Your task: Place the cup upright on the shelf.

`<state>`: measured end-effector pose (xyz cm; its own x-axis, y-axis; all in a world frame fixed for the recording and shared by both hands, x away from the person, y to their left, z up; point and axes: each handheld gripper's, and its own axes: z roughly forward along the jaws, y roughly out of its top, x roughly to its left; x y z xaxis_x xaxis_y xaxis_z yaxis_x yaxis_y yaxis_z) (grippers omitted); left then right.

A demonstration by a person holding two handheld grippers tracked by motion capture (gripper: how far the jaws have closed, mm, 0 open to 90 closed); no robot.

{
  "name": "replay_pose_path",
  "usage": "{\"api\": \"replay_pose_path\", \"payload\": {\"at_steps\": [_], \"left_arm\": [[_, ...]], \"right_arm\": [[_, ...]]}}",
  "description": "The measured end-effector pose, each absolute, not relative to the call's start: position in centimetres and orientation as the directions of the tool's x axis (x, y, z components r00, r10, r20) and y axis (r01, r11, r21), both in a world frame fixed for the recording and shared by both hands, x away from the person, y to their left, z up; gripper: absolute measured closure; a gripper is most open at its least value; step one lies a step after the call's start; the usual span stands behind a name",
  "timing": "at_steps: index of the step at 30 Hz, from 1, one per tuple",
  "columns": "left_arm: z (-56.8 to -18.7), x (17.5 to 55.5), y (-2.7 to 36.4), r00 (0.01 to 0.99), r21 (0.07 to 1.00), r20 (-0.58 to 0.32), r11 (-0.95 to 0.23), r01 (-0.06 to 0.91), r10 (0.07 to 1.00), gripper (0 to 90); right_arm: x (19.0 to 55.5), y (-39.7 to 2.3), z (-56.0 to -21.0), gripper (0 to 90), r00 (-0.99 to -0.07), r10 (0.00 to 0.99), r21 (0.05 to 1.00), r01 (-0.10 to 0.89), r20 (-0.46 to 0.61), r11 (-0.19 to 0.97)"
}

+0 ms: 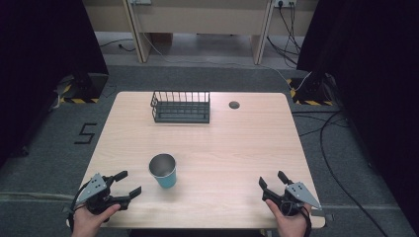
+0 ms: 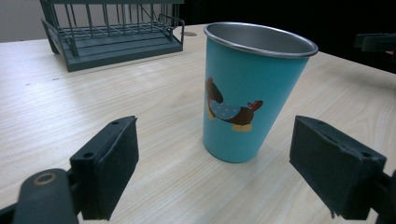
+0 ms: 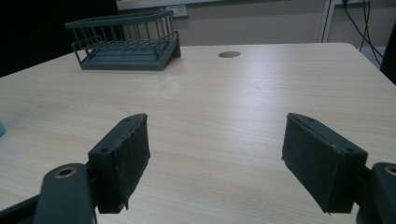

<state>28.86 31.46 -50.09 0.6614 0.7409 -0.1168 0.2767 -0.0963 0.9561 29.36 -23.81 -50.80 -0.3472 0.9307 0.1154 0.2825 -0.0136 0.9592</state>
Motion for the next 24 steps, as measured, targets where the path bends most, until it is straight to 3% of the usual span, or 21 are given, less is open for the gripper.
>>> {"api": "replay_pose_path", "payload": {"at_steps": [24], "left_arm": [[-50.1, 30.4, 28.2, 0.703, 0.953, -0.143, -0.095, 0.288, 0.697, 15.0]], "right_arm": [[29.9, -23.2, -51.1, 25.3, -0.376, 0.920, 0.949, 0.315, 0.110, 0.015]]}}
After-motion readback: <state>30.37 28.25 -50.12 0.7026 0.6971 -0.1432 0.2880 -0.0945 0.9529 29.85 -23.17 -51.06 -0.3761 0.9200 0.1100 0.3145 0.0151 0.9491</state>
